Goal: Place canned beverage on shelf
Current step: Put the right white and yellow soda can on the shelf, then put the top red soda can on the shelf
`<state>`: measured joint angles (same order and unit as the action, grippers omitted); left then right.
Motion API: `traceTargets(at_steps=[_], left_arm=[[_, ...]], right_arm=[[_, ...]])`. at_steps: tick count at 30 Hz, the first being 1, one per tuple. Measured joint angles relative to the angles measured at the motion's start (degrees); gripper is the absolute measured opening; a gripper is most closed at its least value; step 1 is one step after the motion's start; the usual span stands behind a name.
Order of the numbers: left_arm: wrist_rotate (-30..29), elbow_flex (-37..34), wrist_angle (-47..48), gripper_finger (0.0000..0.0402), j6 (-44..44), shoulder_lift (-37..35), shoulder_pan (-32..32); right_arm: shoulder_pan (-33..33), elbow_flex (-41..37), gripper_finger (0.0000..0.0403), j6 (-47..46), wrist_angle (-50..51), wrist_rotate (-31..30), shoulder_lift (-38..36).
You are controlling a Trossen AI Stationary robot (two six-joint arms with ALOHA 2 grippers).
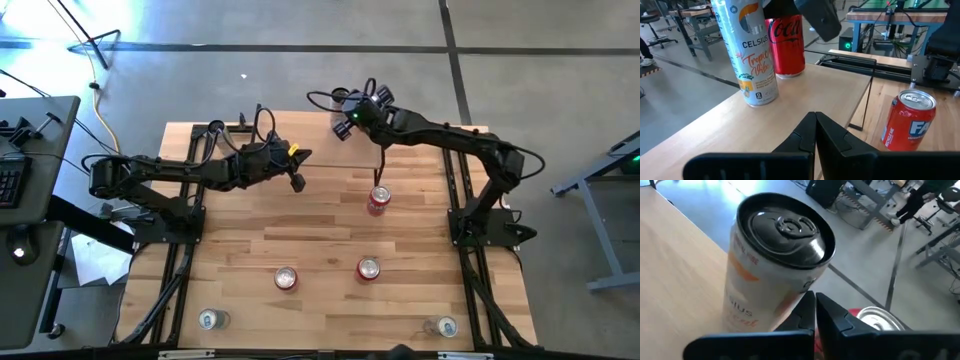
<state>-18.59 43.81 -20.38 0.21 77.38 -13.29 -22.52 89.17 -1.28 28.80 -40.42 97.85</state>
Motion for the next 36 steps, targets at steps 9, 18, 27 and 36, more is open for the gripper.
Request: traceTargets(at_steps=[9,18,27,36], left_arm=[[0.0,0.0,0.7,0.0,0.1,0.0,-0.4],[0.3,0.0,1.6,0.0,2.0,0.0,0.3],[5.8,0.0,-0.1,0.0,3.6,0.0,3.4],[6.2,0.0,-0.2,0.0,6.6,0.0,9.9]], right_arm=[[0.1,1.1,0.0,1.6,1.5,1.5,-0.3],[1.3,-6.9,0.0,3.0,0.0,5.3,-9.6],[11.5,-35.0,0.0,1.2,-19.8,12.0,-27.8],[24.6,-47.2,0.0,-8.0,-15.8,12.4,-40.6]])
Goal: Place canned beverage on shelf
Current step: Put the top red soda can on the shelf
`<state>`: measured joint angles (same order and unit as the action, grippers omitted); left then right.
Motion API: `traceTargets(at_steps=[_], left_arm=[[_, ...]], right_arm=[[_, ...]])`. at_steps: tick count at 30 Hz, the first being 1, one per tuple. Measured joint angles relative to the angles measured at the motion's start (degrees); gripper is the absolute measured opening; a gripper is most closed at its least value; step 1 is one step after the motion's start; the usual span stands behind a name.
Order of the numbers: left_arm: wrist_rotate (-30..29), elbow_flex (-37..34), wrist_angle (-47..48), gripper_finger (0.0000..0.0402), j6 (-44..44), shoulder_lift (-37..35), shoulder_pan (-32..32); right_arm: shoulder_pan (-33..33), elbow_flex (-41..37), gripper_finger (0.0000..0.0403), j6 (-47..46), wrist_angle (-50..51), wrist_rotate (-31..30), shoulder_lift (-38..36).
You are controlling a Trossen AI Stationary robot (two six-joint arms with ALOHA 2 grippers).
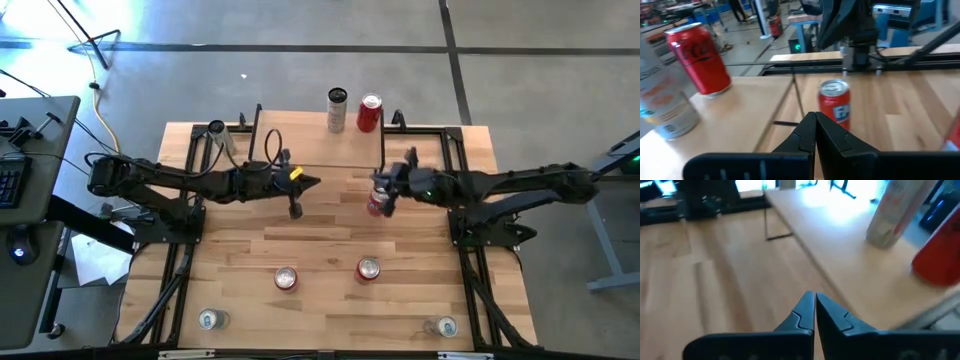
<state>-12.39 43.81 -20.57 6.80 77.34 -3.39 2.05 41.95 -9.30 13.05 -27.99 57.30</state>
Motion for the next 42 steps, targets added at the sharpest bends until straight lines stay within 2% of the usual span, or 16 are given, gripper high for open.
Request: traceTargets(at_steps=[3,6,8,11,16,20,25,37,42], left_arm=[[0.0,0.0,-0.3,0.0,-0.5,0.0,1.6],[-0.1,0.0,-0.3,0.0,-0.5,0.0,2.9],[-0.1,0.0,-0.4,0.0,-0.5,0.0,3.4],[-0.1,0.0,-0.3,0.0,-0.5,0.0,3.6],[-0.2,0.0,-0.3,0.0,-0.5,0.0,3.6],[-0.2,0.0,0.2,0.0,-0.5,0.0,3.4],[-2.1,0.0,1.3,0.0,0.3,0.0,3.4],[-2.2,0.0,2.0,0.0,0.3,0.0,3.4],[-2.2,0.0,2.1,0.0,-0.7,-0.1,3.4]], right_arm=[[2.2,-1.5,0.0003,-3.7,4.7,0.1,-1.7],[2.6,-3.2,0.0028,-6.5,7.5,3.2,-1.9],[2.5,-4.3,0.0061,-7.7,7.3,5.9,-1.9],[2.5,-5.1,0.0126,-8.7,7.5,6.7,-1.9],[1.9,-5.4,0.0232,-8.5,9.3,3.2,-1.2],[0.7,-5.4,0.0279,-8.2,9.8,1.9,0.6],[-0.6,-5.4,0.0291,-7.2,9.8,3.0,4.2],[-1.8,-5.3,0.029,-6.1,5.9,4.3,9.2],[-1.7,-5.0,0.0256,-6.2,4.8,5.2,9.6]])
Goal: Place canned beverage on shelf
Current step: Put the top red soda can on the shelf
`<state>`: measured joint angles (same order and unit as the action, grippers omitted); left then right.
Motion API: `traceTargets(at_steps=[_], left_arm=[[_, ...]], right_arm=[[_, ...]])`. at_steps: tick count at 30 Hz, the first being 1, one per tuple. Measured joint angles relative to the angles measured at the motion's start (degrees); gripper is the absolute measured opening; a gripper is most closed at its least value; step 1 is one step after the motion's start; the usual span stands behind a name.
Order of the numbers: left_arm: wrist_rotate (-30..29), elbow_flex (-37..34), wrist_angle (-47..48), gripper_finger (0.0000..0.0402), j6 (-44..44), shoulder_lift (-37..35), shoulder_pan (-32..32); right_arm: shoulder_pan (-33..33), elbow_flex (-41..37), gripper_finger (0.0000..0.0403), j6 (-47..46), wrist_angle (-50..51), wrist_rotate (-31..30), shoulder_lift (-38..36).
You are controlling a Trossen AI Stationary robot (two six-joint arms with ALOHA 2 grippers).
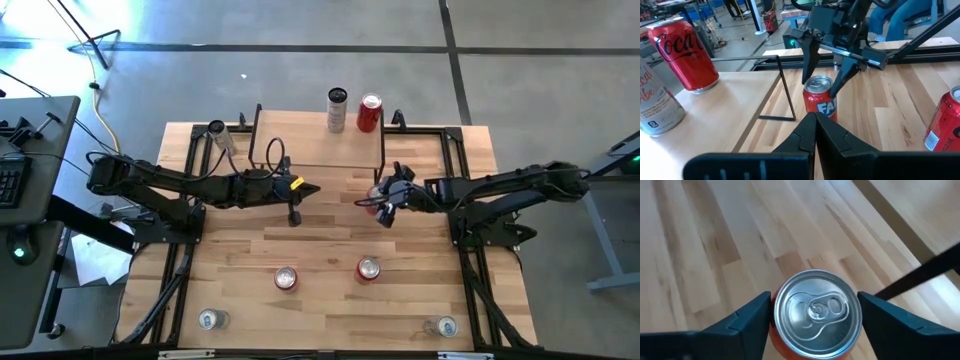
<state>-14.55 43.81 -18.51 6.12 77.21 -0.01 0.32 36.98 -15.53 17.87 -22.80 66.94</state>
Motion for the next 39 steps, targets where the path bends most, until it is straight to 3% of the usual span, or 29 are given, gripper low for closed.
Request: traceTargets(at_steps=[2,7,16,19,23,29,39], left_arm=[[0.0,0.0,0.3,0.0,-0.1,-0.3,0.0],[0.0,-0.1,0.1,0.0,-0.5,-1.0,0.0],[0.0,-0.1,2.0,0.0,-0.4,-5.9,0.0],[-0.3,-0.9,2.4,0.0,-0.1,-8.0,0.0],[-1.0,-8.8,-4.7,0.0,-1.4,-12.6,-0.2],[-2.6,-19.0,-12.5,0.0,-4.4,-21.9,-0.5],[-2.7,-21.4,-10.9,0.0,-3.5,-27.7,-0.5]], right_arm=[[0.0,0.9,0.0234,0.4,0.3,1.7,0.1],[0.2,5.7,0.0233,0.8,1.6,8.4,0.3],[0.1,24.2,0.0233,6.1,7.0,7.9,5.1],[-0.3,32.9,0.0233,9.4,11.3,7.9,9.3],[-2.3,45.5,0.0233,14.5,17.0,8.6,16.3],[-7.4,65.3,0.0233,20.6,24.4,15.1,28.5],[-16.7,89.3,0.0233,30.8,33.5,26.2,47.3]])
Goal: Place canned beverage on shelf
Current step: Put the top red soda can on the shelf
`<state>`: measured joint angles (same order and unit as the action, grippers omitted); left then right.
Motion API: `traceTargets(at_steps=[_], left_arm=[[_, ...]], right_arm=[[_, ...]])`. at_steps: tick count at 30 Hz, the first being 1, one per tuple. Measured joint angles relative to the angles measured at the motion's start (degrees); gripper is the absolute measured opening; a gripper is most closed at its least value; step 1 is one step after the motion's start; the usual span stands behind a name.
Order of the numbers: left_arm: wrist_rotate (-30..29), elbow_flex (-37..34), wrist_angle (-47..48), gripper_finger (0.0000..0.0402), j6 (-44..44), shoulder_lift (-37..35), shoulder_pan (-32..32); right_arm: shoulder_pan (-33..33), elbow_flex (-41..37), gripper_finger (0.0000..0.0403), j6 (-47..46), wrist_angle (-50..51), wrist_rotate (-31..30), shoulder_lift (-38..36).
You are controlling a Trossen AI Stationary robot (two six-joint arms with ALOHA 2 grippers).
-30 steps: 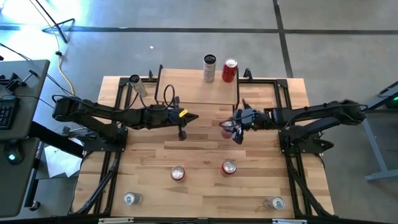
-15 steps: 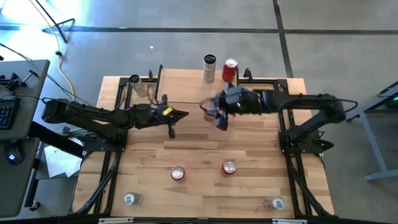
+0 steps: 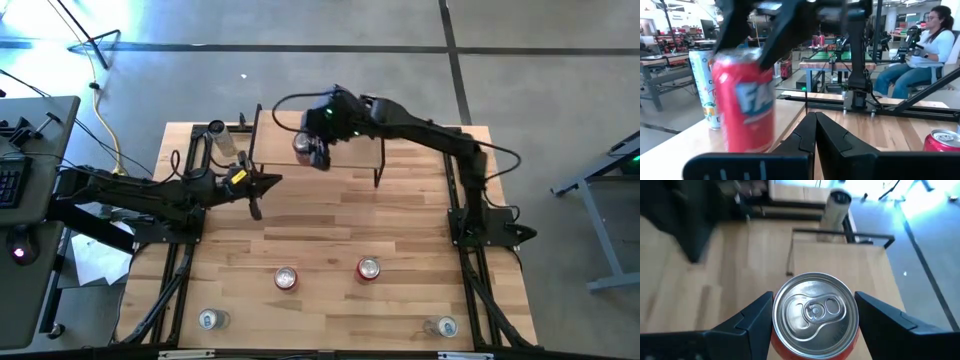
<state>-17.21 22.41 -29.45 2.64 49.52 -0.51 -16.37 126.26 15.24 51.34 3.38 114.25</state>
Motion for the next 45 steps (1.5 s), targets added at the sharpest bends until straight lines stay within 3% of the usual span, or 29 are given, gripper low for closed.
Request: traceTargets(at_steps=[6,15,18,24,30,35,38,40,45], left_arm=[[0.0,0.0,1.2,0.0,0.1,0.1,0.0],[0.0,0.0,1.2,0.0,0.0,0.1,0.0],[0.1,0.0,1.1,0.0,0.0,0.1,0.0],[0.1,0.0,1.1,0.0,0.0,0.1,0.0],[0.1,0.0,0.9,0.0,0.0,0.1,0.0],[0.1,0.0,1.0,0.0,0.0,0.1,0.0],[0.1,0.0,1.1,0.0,0.6,0.1,0.0],[0.1,0.0,1.1,0.0,0.9,0.1,0.0],[0.0,0.0,1.0,0.0,1.0,0.1,-0.7]], right_arm=[[-3.2,5.4,0.0233,1.8,2.2,3.5,6.5],[-3.9,5.3,0.0233,2.8,0.9,3.9,7.0],[-3.9,5.3,0.0253,2.8,1.0,3.9,7.0],[-3.8,5.3,0.0306,3.1,0.4,0.1,7.0],[-3.8,5.8,0.0311,4.8,0.5,-1.1,7.0],[-2.4,7.9,0.0311,8.0,1.2,-6.7,4.9],[-1.1,7.6,0.0287,9.1,3.7,-7.1,2.0],[-0.6,7.6,0.025,8.9,6.5,-5.5,0.4],[0.5,5.4,0.0079,9.3,8.5,-2.6,0.3]])
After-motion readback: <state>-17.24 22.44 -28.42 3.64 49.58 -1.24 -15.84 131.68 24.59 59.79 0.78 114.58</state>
